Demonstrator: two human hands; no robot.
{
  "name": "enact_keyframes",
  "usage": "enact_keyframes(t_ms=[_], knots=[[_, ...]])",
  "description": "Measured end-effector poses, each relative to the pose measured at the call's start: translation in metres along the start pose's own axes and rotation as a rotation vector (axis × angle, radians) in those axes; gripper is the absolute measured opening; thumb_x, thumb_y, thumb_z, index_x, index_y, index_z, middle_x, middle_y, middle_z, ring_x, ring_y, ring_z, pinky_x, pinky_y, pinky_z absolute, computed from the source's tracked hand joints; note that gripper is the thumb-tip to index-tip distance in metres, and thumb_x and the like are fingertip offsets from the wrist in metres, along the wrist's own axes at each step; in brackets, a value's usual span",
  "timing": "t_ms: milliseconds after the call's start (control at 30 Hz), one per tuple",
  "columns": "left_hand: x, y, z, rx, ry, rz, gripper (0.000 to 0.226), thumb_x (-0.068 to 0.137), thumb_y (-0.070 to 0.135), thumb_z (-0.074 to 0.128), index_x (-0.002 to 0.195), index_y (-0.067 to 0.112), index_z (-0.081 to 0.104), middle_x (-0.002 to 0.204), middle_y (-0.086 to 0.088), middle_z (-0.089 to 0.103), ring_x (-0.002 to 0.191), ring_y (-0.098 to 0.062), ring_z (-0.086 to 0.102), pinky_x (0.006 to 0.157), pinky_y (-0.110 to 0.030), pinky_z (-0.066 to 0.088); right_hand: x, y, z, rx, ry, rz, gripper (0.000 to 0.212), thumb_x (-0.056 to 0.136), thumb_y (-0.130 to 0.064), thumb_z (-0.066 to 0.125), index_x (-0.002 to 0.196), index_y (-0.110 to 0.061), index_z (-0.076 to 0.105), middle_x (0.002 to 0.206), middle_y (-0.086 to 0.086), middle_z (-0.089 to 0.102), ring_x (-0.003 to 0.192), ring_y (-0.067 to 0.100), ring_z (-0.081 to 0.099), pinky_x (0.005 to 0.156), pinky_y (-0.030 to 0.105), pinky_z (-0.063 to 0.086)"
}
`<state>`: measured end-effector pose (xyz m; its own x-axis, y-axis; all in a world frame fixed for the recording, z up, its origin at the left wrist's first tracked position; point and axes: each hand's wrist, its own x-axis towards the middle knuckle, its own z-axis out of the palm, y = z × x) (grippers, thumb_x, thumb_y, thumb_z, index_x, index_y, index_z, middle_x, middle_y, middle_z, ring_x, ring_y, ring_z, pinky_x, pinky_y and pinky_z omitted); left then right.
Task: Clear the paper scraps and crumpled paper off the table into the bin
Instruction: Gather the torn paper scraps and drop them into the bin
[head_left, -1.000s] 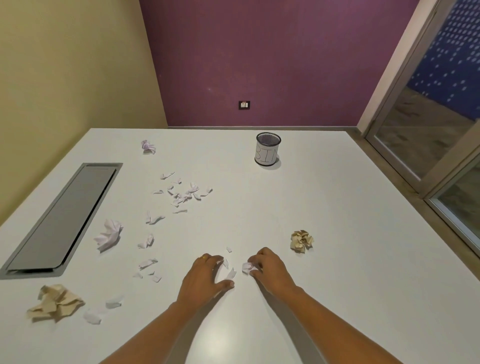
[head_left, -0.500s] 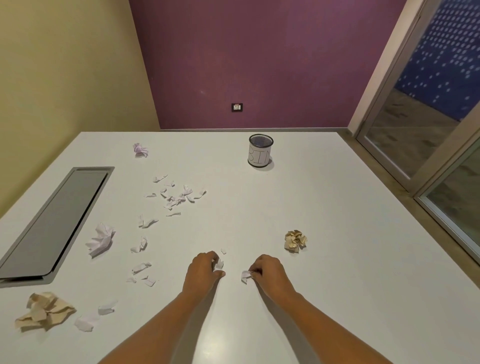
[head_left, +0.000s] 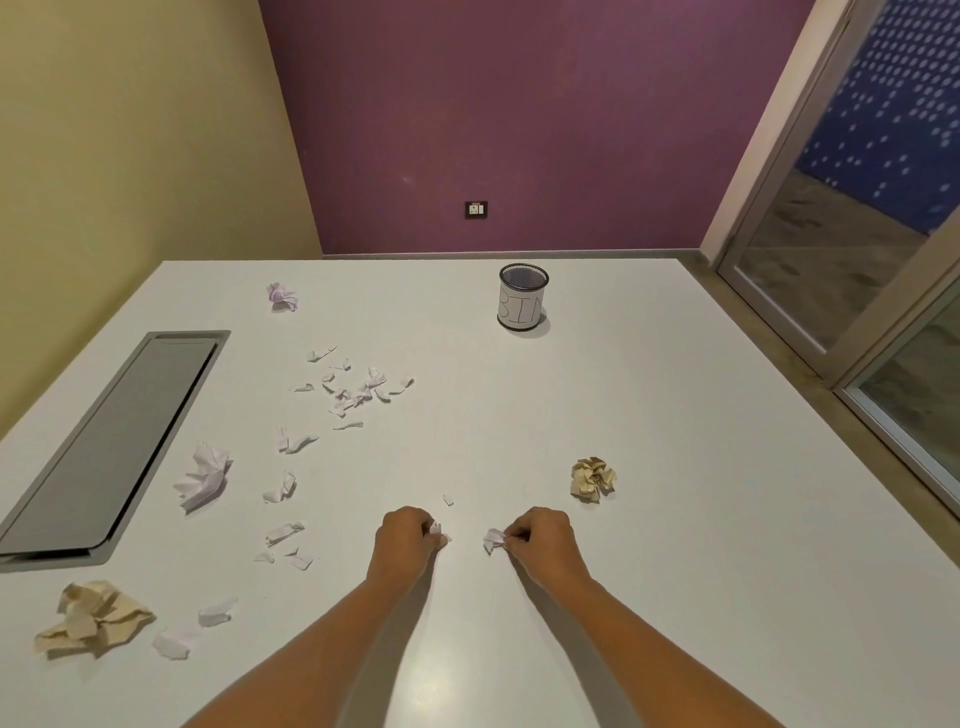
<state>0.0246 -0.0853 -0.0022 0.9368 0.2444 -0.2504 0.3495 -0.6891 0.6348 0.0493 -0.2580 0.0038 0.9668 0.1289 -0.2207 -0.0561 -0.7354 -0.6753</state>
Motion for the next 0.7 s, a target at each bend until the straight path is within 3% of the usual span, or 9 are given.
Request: enact_keyframes(t_ms=[67, 167, 267, 400, 533, 700], knots=[[-0.002, 0.001, -0.002, -0.024, -0.01, -0.019, 0.041, 0.083, 0.006, 0.062, 0.051, 0.011, 0.037, 0.044, 0.01, 0.043, 0.046, 0.003, 0.056, 0.043, -0.008, 0.035, 0.003, -0.002, -0.001, 0.009, -0.024, 0.022, 0.014, 0.082, -0.007, 0.063, 0.083, 0.0, 0.074, 0.088, 0.017, 0.073, 0.083, 0.029, 0.068, 0.077, 0.034, 0.053], [0.0, 0.003, -0.006, -0.039, -0.028, -0.04, 0.038, 0.081, 0.008, 0.066, 0.053, 0.009, 0.04, 0.039, 0.008, 0.043, 0.036, 0.002, 0.046, 0.041, -0.01, 0.032, 0.011, -0.006, -0.004, 0.036, -0.037, 0.038, 0.012, 0.081, -0.005, 0.063, 0.084, 0.0, 0.074, 0.088, 0.016, 0.074, 0.083, 0.027, 0.069, 0.077, 0.034, 0.054], [0.008, 0.004, -0.013, -0.057, -0.008, -0.071, 0.043, 0.079, 0.01, 0.068, 0.05, 0.01, 0.036, 0.048, -0.004, 0.044, 0.05, -0.021, 0.041, 0.052, -0.024, 0.03, 0.02, -0.012, -0.006, 0.063, -0.034, 0.056, 0.012, 0.081, -0.005, 0.064, 0.082, 0.001, 0.074, 0.088, 0.017, 0.074, 0.084, 0.029, 0.069, 0.072, 0.031, 0.054], [0.023, 0.012, -0.021, -0.078, 0.02, -0.121, 0.035, 0.079, 0.009, 0.068, 0.055, 0.005, 0.043, 0.057, -0.011, 0.047, 0.057, -0.023, 0.039, 0.058, -0.026, 0.03, 0.037, -0.021, -0.009, 0.081, -0.035, 0.062, 0.012, 0.08, -0.003, 0.062, 0.082, 0.002, 0.073, 0.088, 0.018, 0.073, 0.072, 0.028, 0.067, 0.061, 0.025, 0.047], [0.044, 0.026, -0.025, -0.07, 0.028, -0.112, 0.038, 0.078, 0.007, 0.066, 0.05, 0.007, 0.041, 0.061, -0.013, 0.05, 0.061, -0.023, 0.042, 0.06, -0.026, 0.031, 0.056, -0.029, -0.013, 0.082, -0.011, 0.035, 0.015, 0.082, -0.001, 0.059, 0.084, 0.001, 0.073, 0.091, 0.014, 0.074, 0.083, 0.025, 0.069, 0.07, 0.028, 0.053], [0.086, 0.051, -0.037, -0.077, 0.048, -0.06, 0.033, 0.077, 0.013, 0.072, 0.054, 0.004, 0.049, 0.061, -0.014, 0.053, 0.061, -0.024, 0.047, 0.061, -0.027, 0.034, 0.091, -0.039, -0.026, 0.105, 0.085, -0.011, 0.012, 0.083, -0.002, 0.061, 0.082, -0.001, 0.073, 0.089, 0.011, 0.074, 0.073, 0.014, 0.065, 0.068, 0.023, 0.052]])
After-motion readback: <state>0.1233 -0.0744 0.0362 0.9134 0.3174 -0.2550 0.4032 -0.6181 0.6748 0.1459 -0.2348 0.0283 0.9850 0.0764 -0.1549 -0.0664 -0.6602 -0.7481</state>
